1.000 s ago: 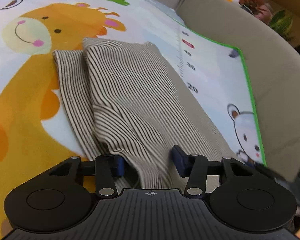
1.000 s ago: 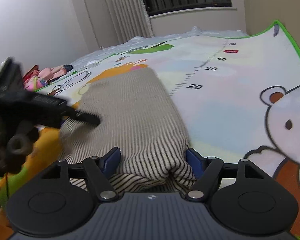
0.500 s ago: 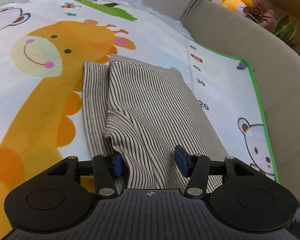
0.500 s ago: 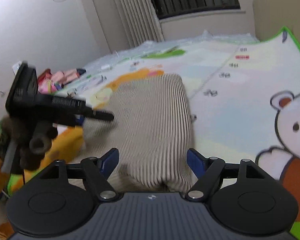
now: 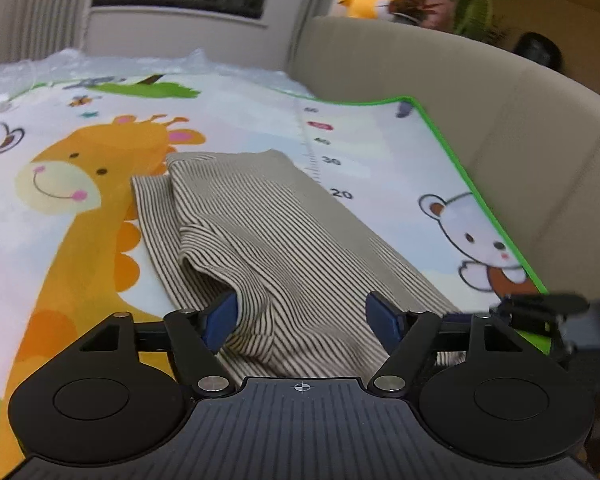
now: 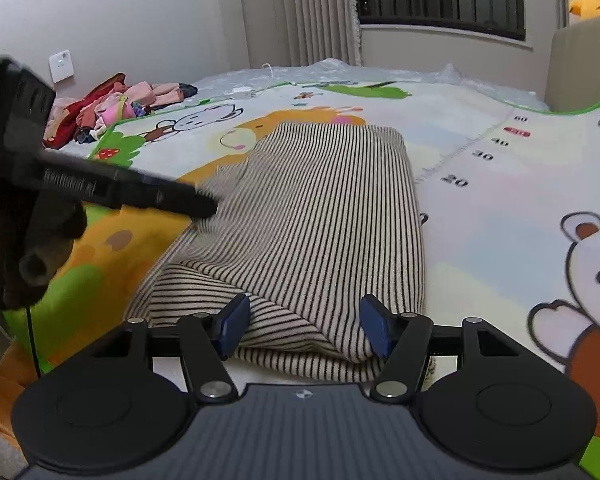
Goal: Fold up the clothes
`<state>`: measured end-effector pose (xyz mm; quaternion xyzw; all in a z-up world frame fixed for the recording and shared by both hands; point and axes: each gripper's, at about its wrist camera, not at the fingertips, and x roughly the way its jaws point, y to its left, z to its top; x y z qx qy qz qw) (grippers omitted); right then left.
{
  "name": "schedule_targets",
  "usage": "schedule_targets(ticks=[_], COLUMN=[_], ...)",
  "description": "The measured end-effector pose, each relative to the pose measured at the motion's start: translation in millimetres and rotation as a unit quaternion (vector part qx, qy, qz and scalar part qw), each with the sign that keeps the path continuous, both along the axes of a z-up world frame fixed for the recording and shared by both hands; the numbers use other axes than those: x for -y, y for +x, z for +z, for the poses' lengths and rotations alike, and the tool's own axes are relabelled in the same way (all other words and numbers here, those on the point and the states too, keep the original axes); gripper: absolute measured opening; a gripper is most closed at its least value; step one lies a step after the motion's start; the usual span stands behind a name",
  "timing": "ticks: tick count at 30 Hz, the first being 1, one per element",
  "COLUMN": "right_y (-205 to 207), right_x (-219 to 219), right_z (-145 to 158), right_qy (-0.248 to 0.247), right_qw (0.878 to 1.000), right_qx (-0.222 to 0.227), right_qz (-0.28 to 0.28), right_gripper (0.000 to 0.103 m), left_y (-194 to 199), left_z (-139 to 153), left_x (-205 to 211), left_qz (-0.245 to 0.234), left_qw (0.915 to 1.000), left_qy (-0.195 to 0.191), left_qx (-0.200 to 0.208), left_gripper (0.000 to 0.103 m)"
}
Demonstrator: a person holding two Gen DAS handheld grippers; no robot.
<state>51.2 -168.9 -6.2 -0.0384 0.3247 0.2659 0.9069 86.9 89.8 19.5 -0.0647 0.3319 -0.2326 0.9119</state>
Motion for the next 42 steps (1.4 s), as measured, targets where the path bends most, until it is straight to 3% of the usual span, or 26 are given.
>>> schedule_targets(ticks=[3,6,11,16,20,25,33,42], right_y=[-8,-13,-20,-25,-20,-30,-35,-31], right_x=[-3,-2,-6,-4,-9,-17,-20,-10], right_z=[8,-4,-5,12,-11,-27,-6,4], right_qy=[0.002,-0.010,-0.027,0.007,-0.002,-0.036,-0.062,-0.082], right_qw=[1.000,1.000,1.000,0.999,1.000,0.998,0.993,0.992], right_qx=[0.009,-0.006,0.008,0.034,0.003,0.009,0.050,0.057], right_qz=[0.003,0.002,0.008,0.017,0.026,0.054,0.088,0.082], right_gripper=[0.061,0.063,0.065,0.065,0.070,0.078,0.078,0.078], left_y=[-9,-17,-24,-27,-29,-31,-26,-28], left_z=[-5,-18,-28,-25,-23,-22,-24,-18], left_x=[-1,3,4,2,2,4,3,-2], left_qz=[-0.023,-0.043,-0.038,-0.028,-0.023,-0.022,-0.015,-0.007], left_qw=[0.9997,0.9988,0.9985,0.9983,0.9980,0.9975,0.9971,0.9977], left_qy=[-0.007,0.004,0.023,0.036,0.044,0.055,0.057,0.053], left_qx=[-0.005,-0.023,-0.031,-0.036,-0.039,-0.039,-0.049,-0.040], left_gripper=[0.080,0.080,0.082,0.085,0.086,0.091,0.095,0.095])
